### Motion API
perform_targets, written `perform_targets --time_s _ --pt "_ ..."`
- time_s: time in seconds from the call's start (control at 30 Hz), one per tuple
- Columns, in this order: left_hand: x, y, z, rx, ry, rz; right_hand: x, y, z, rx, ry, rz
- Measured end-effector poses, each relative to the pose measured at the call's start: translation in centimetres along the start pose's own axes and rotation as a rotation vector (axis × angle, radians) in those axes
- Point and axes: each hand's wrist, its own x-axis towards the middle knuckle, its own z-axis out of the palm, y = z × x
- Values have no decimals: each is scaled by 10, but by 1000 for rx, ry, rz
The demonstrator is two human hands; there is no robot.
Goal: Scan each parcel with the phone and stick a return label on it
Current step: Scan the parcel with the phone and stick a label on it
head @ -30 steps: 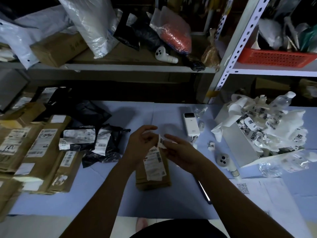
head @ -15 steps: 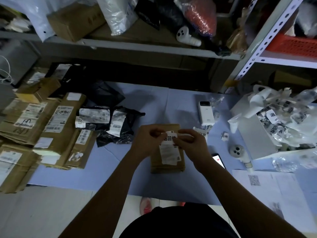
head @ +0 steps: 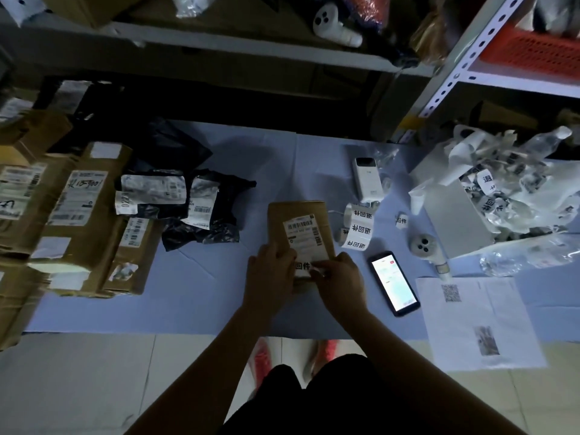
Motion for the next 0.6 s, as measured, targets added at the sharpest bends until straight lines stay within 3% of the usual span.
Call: perform_targets --time_s 0.1,0.23,0.3,0.4,0.6 --pt "-8 -6 0 -129 -27 -276 -2 8 1 70 42 82" --pt "-16 -5 1 -642 -95 -670 -2 16 0 350 -6 147" --pt "-22 3 -5 -810 -146 -688 -3 17 -2 452 -72 95" --pt "-40 23 -25 -914 -69 -652 -8 16 -6 518 -94 -10" --pt "-78 17 -113 -786 241 -691 -25 -55 3 699 -177 -254"
